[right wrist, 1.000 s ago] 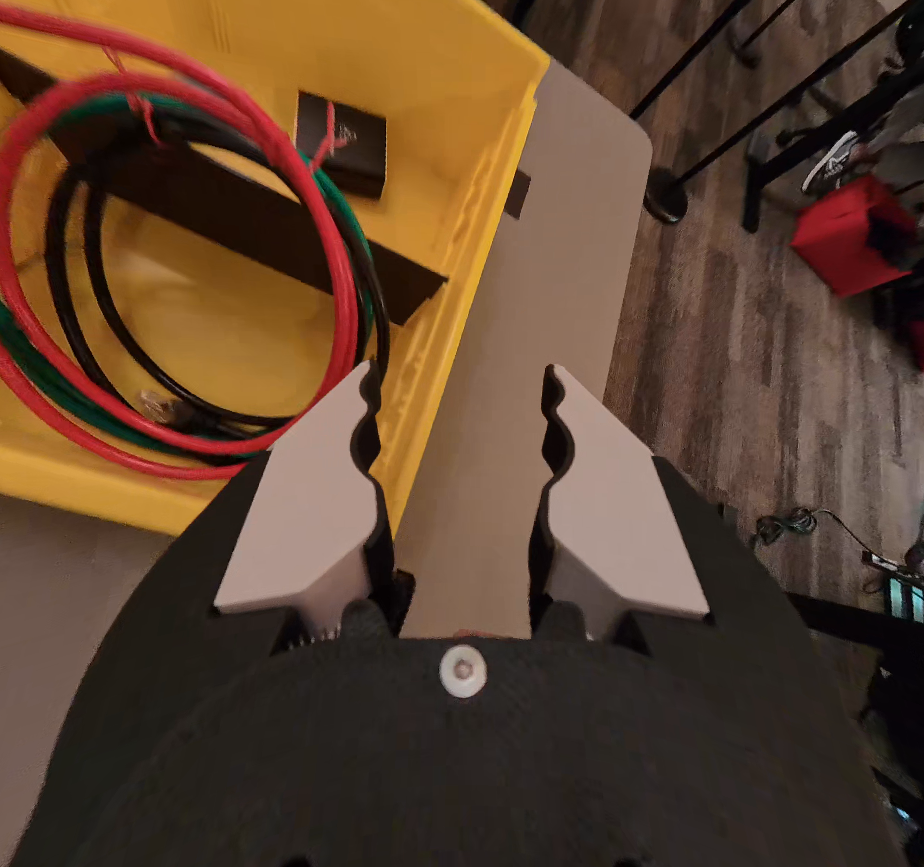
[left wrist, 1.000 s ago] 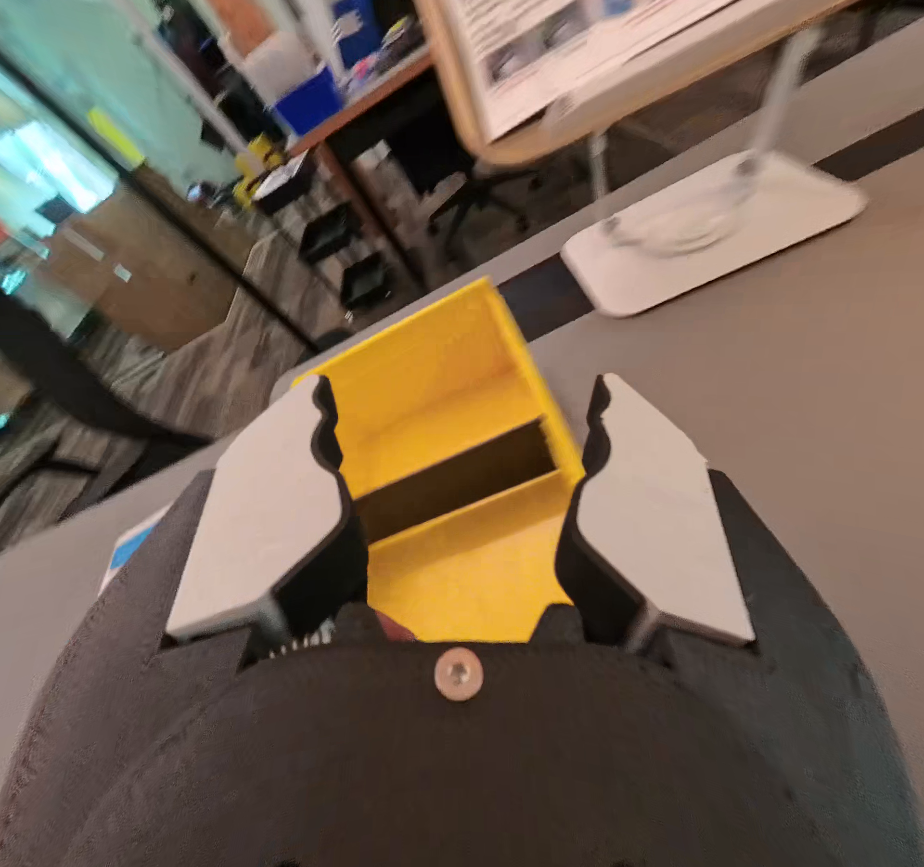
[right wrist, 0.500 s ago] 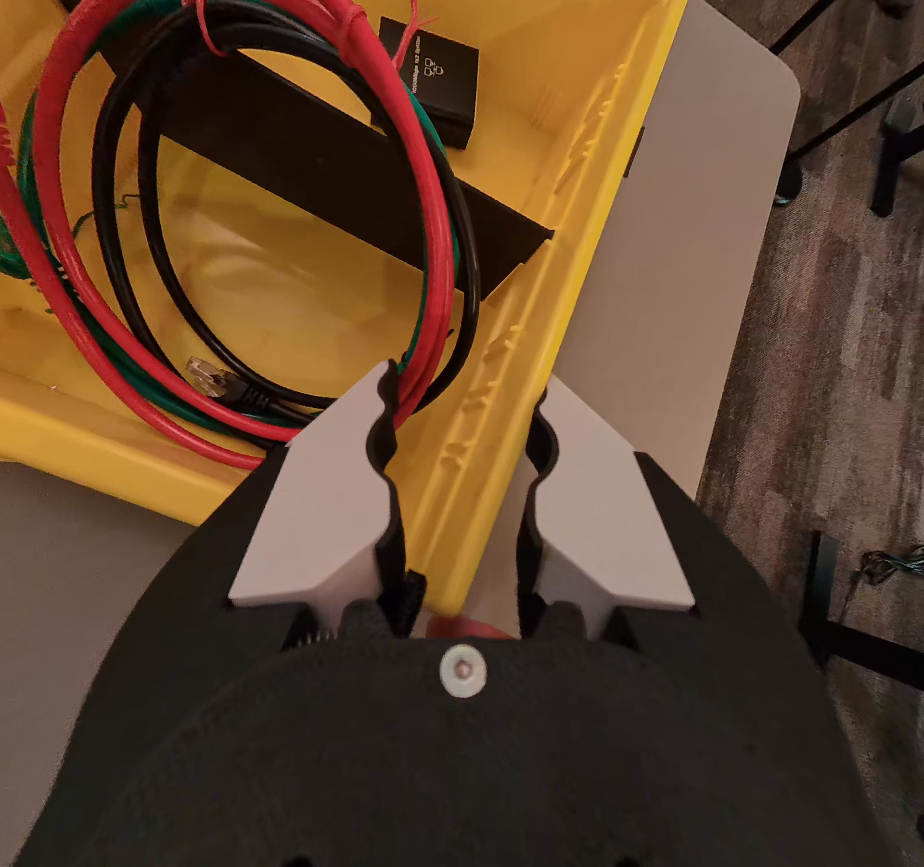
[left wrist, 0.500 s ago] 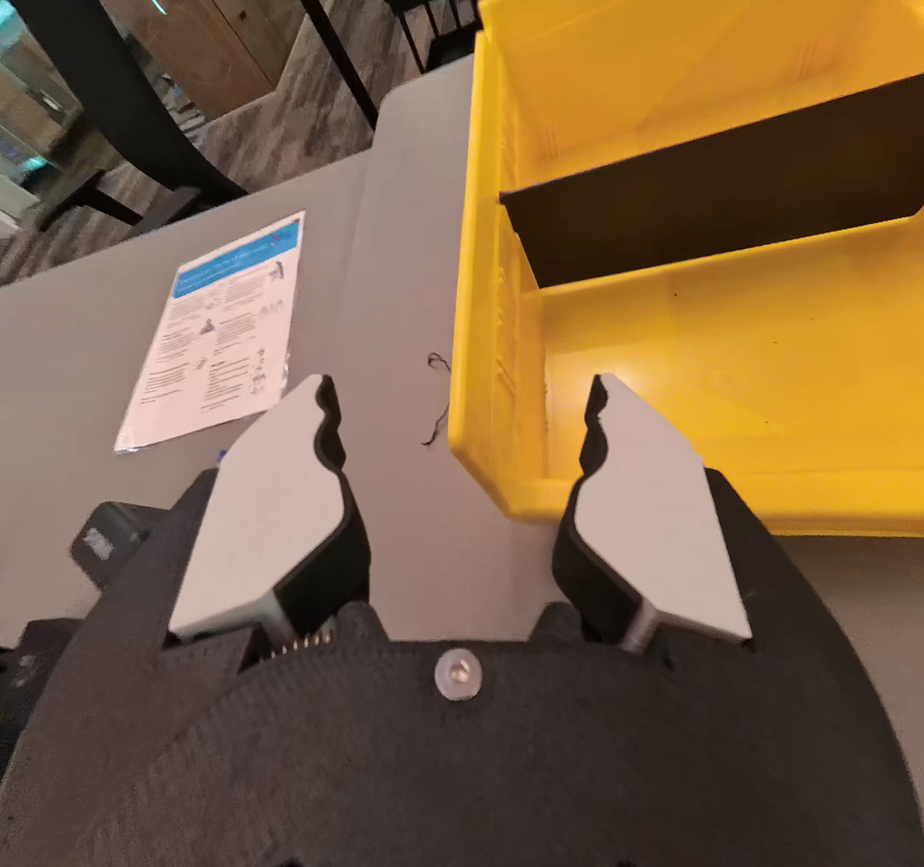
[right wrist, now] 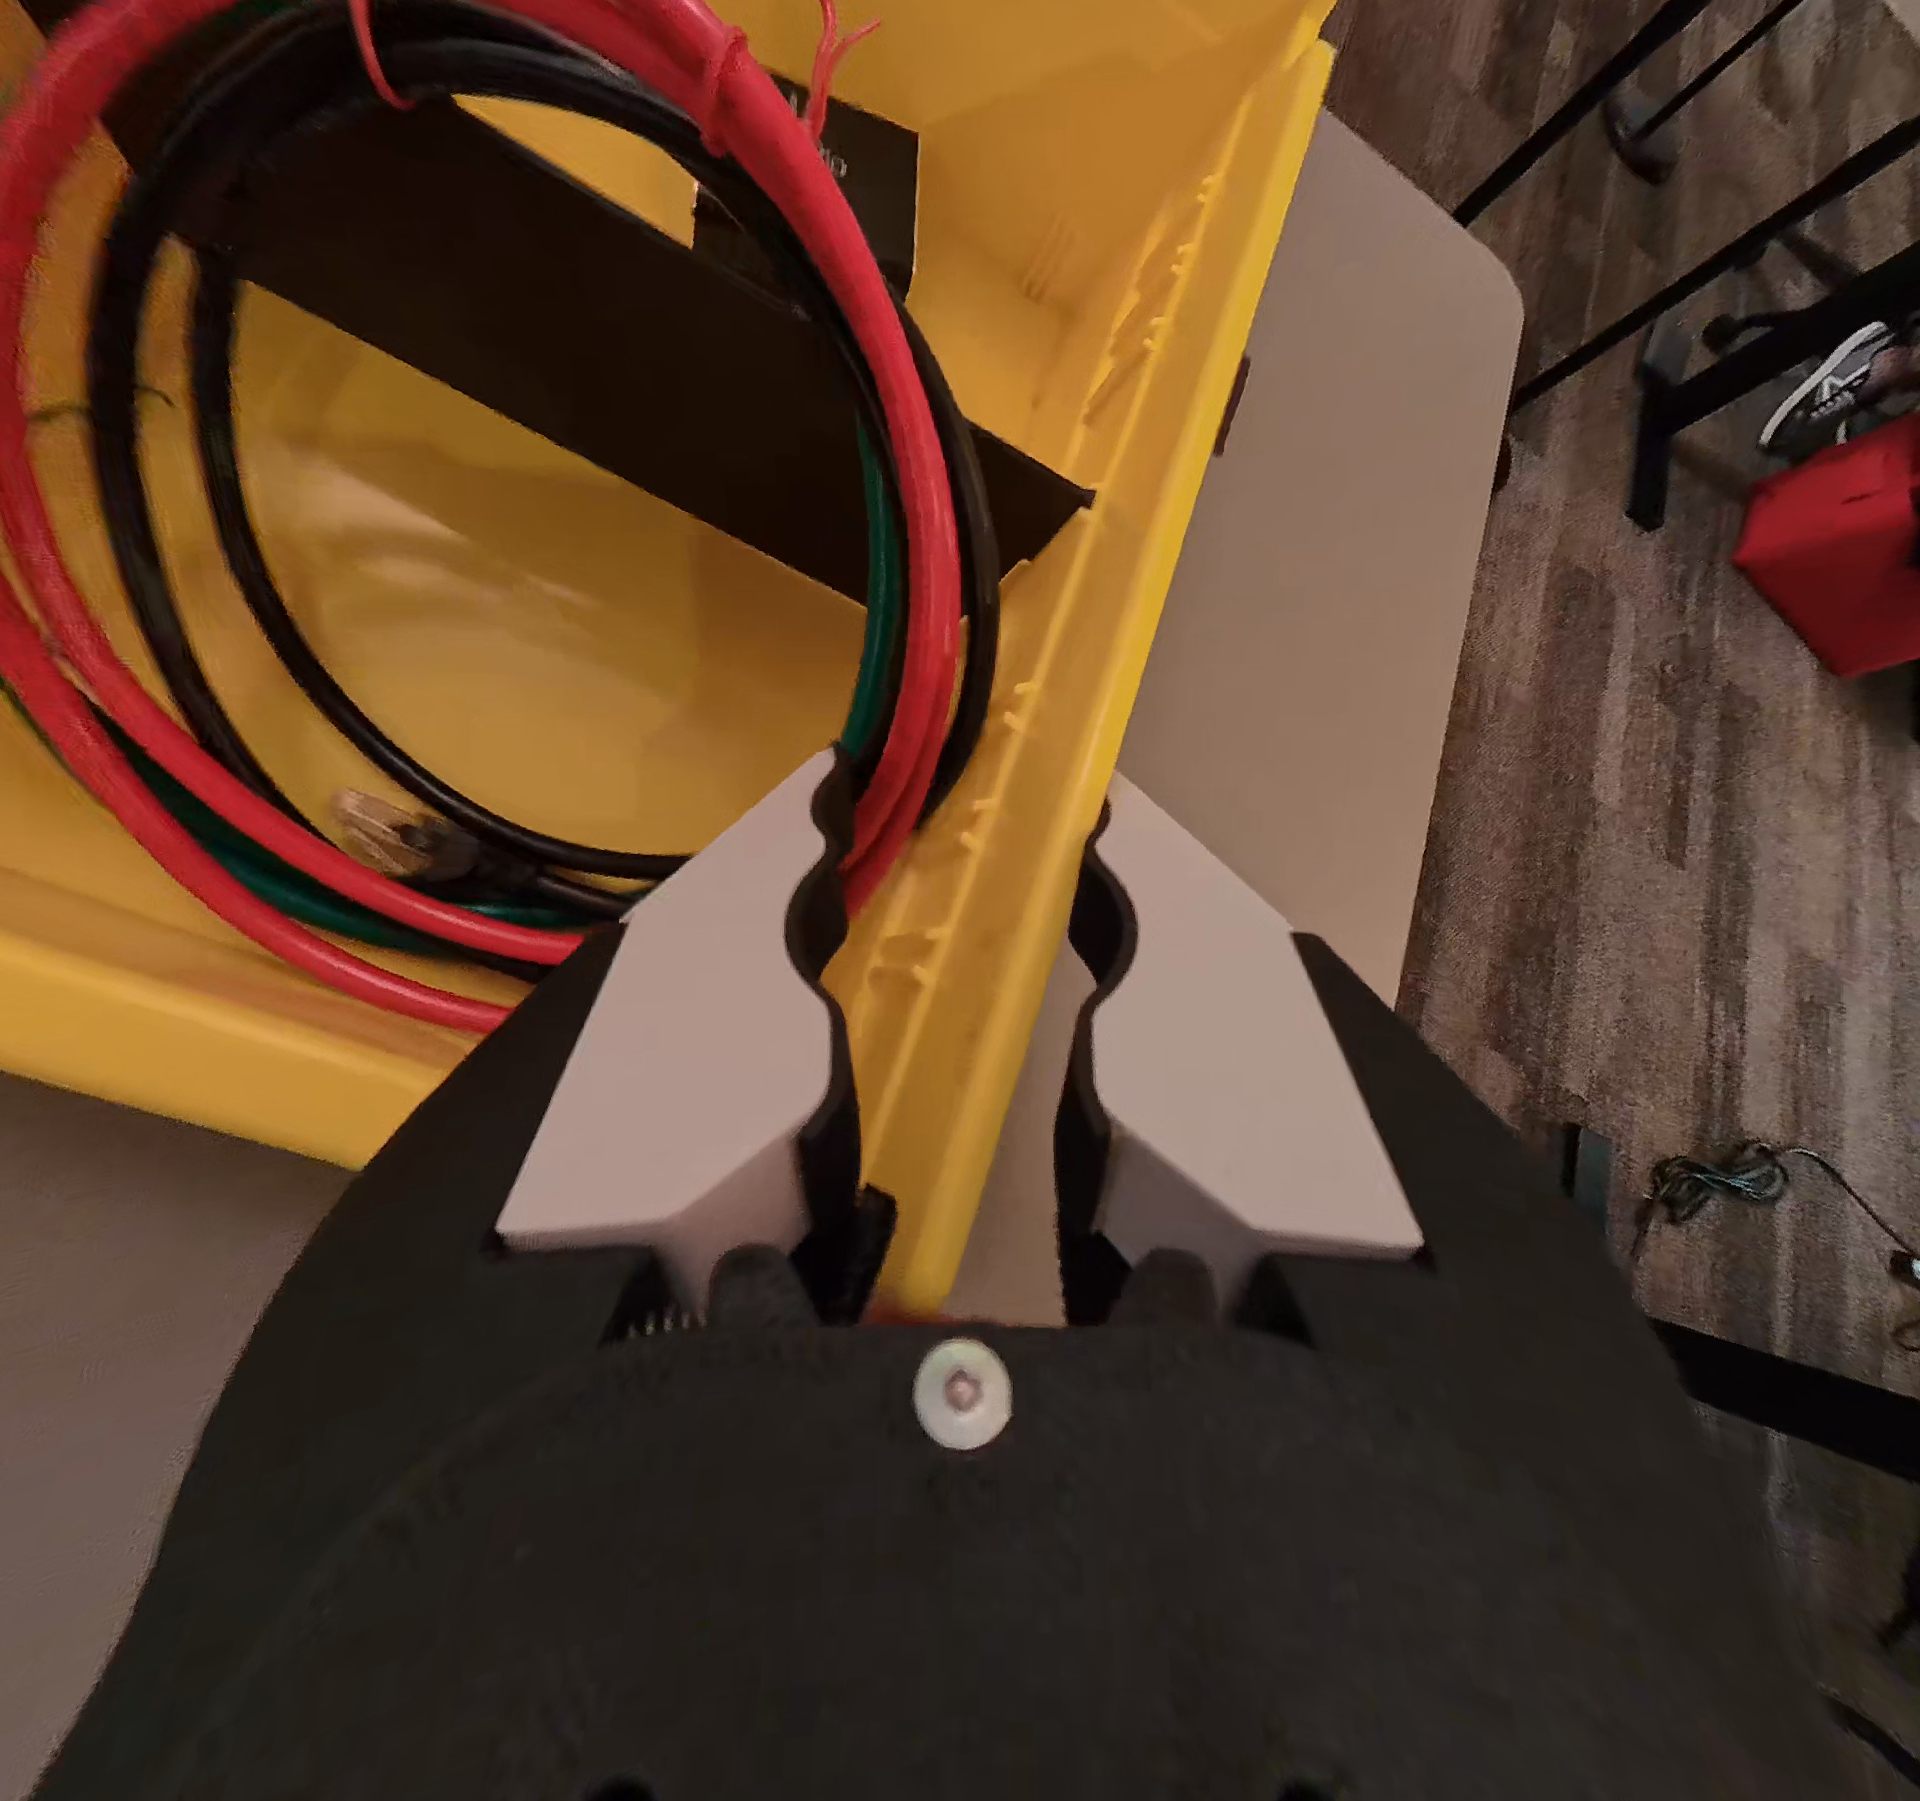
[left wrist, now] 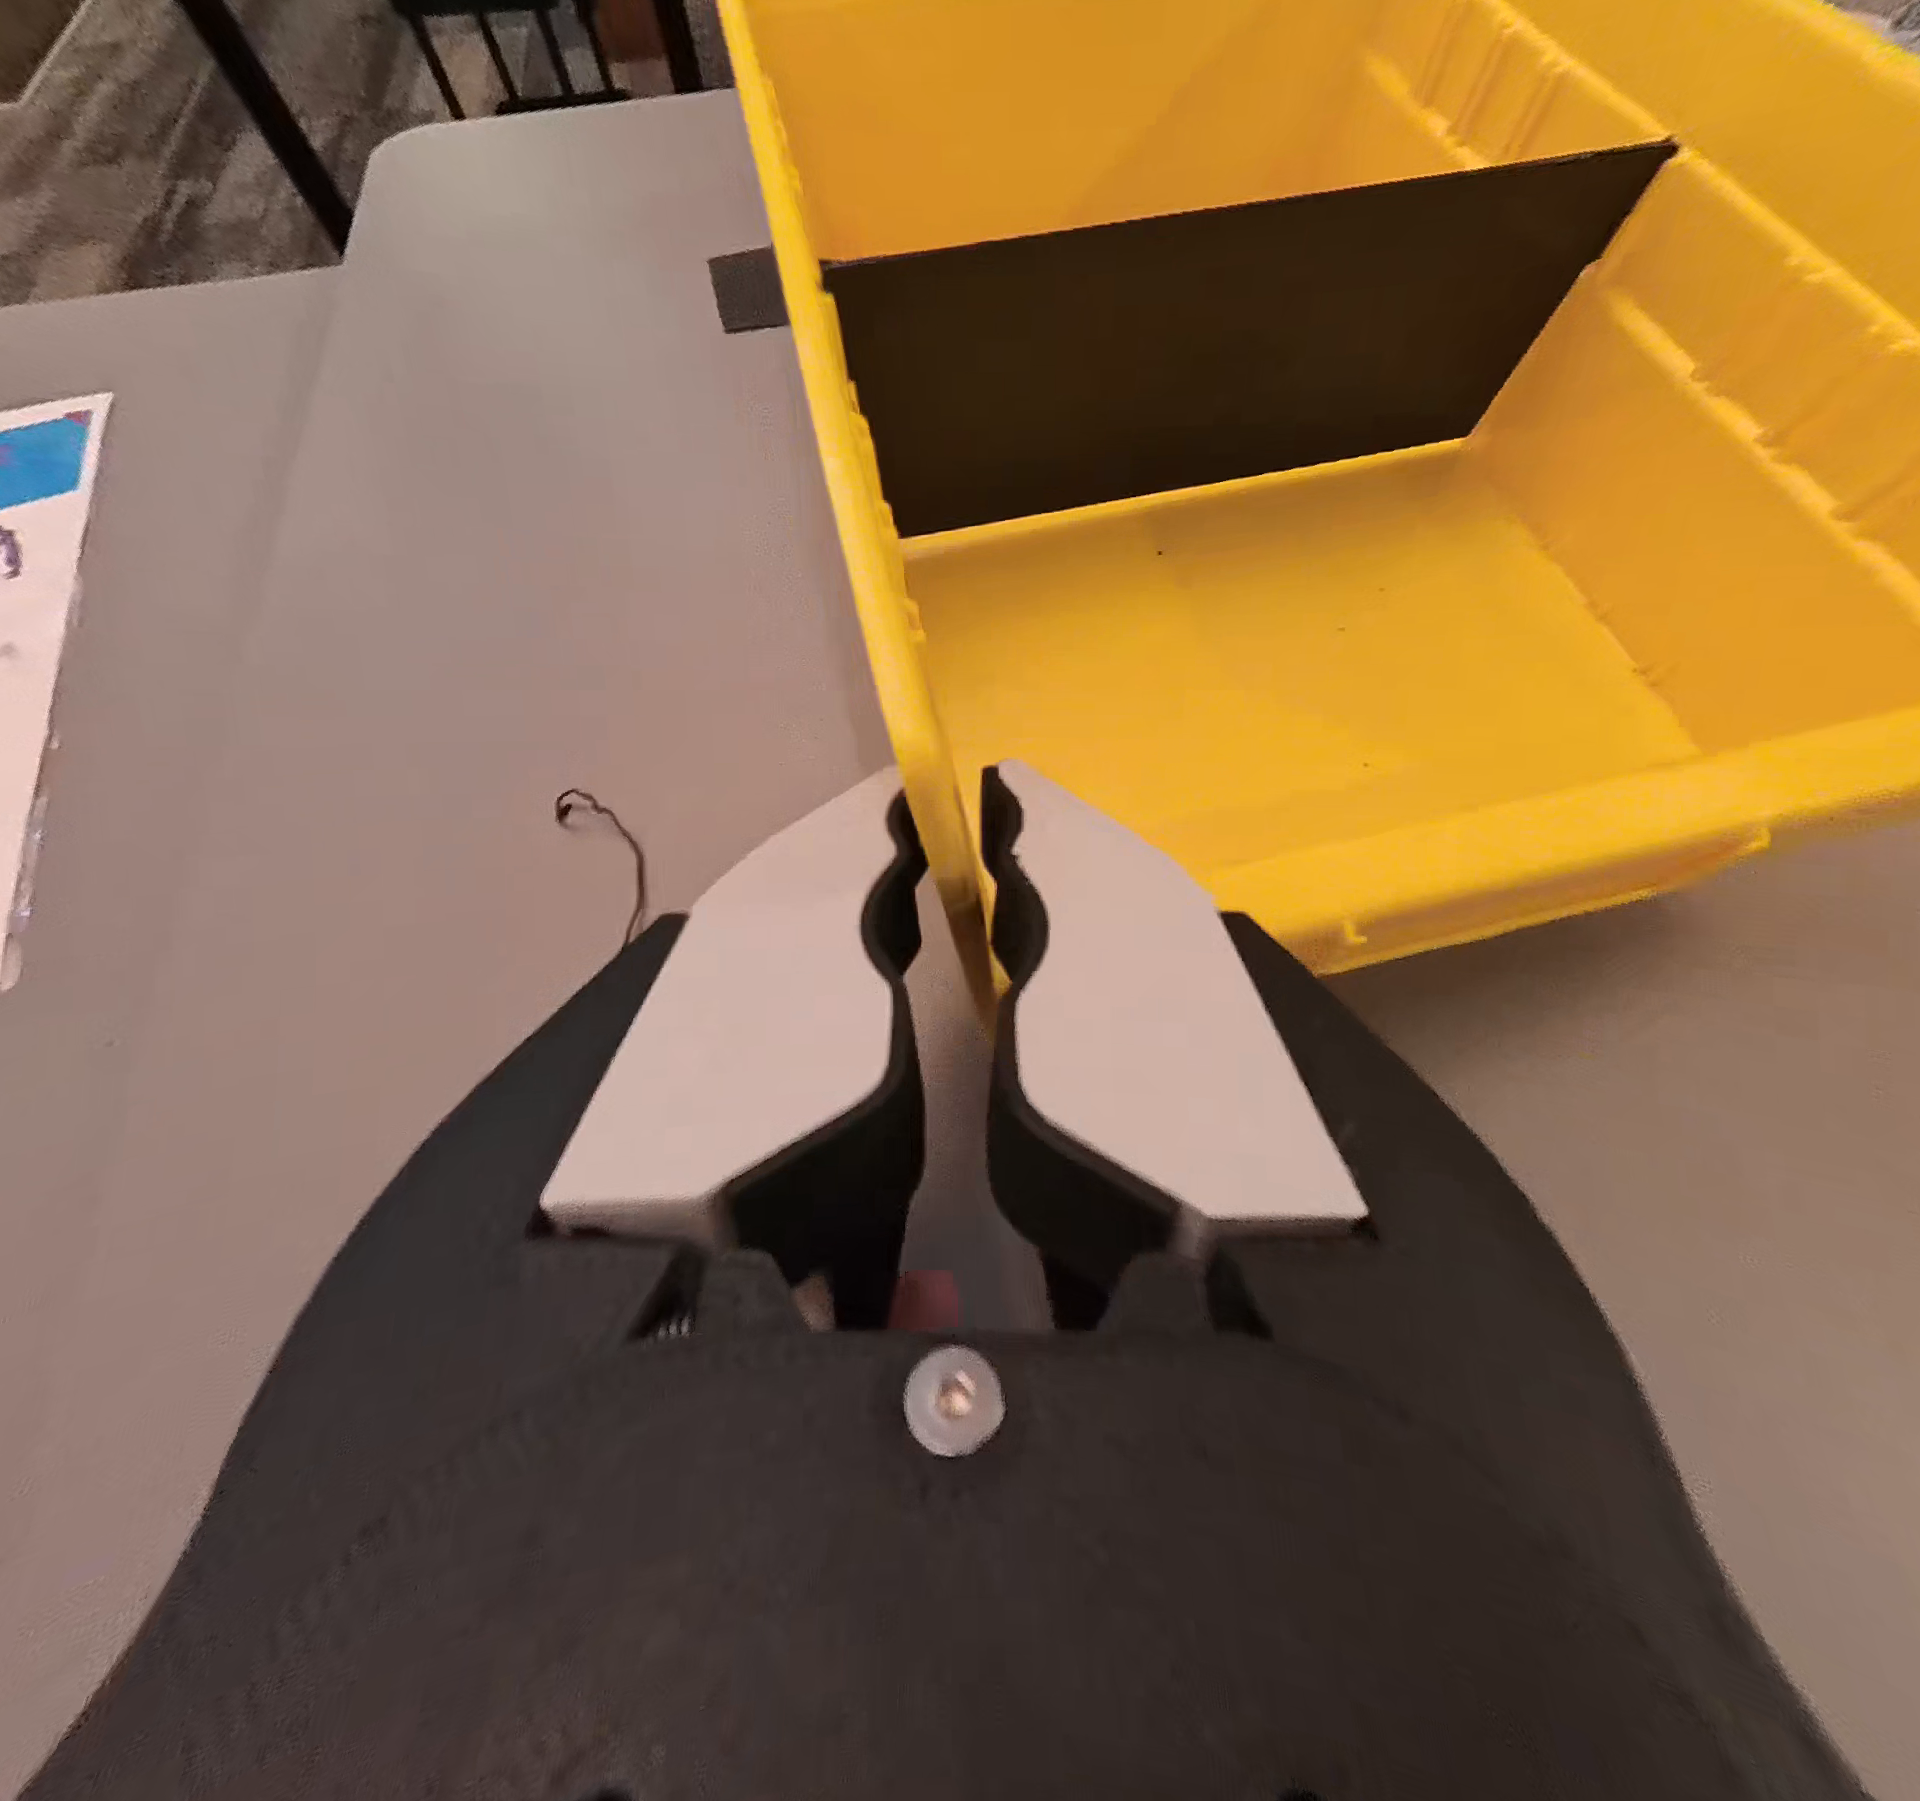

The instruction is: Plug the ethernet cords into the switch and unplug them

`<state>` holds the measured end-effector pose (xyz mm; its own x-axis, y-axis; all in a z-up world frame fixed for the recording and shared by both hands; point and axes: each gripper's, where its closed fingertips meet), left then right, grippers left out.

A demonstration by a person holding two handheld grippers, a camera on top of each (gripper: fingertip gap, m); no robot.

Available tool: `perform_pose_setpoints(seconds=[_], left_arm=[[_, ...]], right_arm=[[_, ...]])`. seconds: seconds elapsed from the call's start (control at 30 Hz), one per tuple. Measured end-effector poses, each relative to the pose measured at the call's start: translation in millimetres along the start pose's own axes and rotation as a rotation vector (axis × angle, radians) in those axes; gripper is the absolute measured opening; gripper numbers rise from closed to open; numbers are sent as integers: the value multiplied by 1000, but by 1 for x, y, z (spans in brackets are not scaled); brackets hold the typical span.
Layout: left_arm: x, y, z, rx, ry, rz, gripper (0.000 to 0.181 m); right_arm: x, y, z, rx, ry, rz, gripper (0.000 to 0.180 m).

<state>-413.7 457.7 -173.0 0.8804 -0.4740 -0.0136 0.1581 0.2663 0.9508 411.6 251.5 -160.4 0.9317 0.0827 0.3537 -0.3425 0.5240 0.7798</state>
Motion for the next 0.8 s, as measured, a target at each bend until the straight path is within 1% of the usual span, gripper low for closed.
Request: perform_pose_setpoints(seconds=[0.2, 0.33, 0.53, 0.8], left_arm=[[2, 4, 3, 68, 29, 29, 5], [5, 18, 16, 156, 15, 105, 5], [24, 36, 35, 232, -13, 84, 5], [46, 70, 67, 366, -44, 64, 8]], right_arm=[[-2, 8, -2, 56, 53, -142, 22], [-8, 9, 1, 70, 61, -168, 20], [-33, 14, 13, 91, 114, -199, 15], [-88, 25, 34, 125, 165, -198, 14]])
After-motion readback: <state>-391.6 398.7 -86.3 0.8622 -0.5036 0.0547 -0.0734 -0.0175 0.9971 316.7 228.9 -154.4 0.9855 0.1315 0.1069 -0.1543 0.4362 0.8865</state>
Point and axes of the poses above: each gripper's, where its closed fingertips meet, z back along the fingers, y out of its top, x = y × z across the jaws, and after that the axes turned 12 degrees about x, right-handed
